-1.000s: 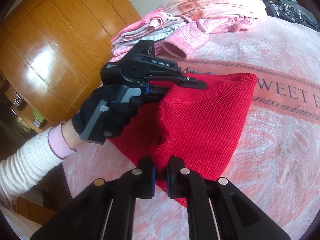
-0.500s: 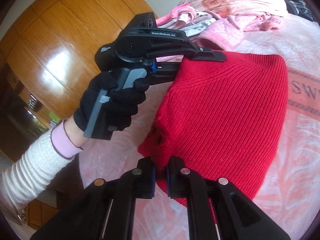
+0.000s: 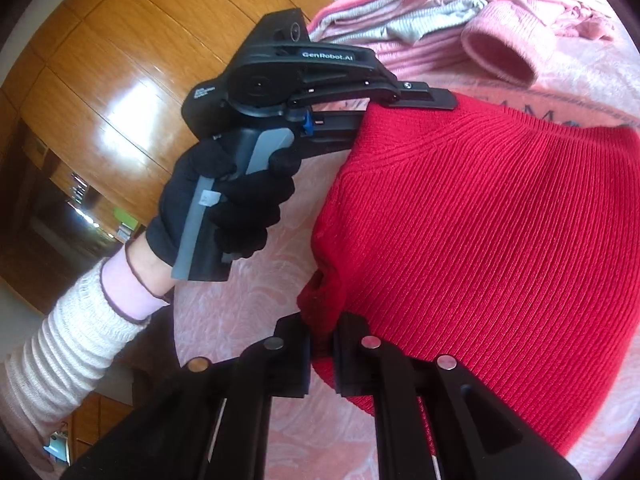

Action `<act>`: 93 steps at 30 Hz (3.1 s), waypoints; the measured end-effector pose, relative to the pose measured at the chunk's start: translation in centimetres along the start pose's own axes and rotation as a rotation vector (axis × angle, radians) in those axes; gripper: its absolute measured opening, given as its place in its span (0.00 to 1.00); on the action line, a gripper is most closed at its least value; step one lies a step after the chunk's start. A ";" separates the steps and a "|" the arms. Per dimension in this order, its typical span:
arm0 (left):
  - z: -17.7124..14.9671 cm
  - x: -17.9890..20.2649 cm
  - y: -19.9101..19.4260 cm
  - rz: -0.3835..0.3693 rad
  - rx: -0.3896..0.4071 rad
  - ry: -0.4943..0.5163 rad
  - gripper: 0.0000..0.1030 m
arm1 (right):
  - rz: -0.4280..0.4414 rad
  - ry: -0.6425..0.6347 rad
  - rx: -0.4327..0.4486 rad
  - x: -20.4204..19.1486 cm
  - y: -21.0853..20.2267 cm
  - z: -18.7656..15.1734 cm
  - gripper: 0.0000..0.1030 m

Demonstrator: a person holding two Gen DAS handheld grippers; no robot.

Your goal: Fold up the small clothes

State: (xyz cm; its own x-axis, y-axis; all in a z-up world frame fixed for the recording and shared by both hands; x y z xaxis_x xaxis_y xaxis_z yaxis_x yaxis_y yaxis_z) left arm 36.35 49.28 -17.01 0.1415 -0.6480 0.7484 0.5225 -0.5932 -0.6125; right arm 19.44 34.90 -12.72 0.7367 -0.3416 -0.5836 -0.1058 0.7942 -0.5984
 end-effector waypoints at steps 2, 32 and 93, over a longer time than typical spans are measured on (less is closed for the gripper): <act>-0.2 -1.6 -0.1 0.020 0.004 -0.006 0.09 | -0.014 0.000 -0.024 0.4 1.4 0.0 0.08; -0.1 -6.7 0.2 0.174 0.067 -0.063 0.14 | -0.247 0.107 -0.011 7.4 -3.3 -5.5 0.38; -7.0 -7.3 -2.7 0.037 0.012 -0.171 0.45 | -0.265 0.178 0.061 8.4 -9.6 -8.2 0.45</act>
State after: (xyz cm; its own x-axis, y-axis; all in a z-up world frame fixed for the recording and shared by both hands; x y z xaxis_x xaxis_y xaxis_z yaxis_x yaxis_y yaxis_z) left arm 27.96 52.27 -22.58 0.3014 -0.5779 0.7584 0.5242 -0.5639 -0.6381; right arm 21.16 20.33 -16.36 0.6044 -0.6188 -0.5017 0.1182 0.6925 -0.7117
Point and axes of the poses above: each gripper's, at about its wrist camera, not at the fingertips, and y roughly the way its jaws point, x to its right, z to its top, the point moved 7 cm from there along y, roughly the way its jaws point, and after that the axes turned 3 degrees about -y, right-handed, at the moved point
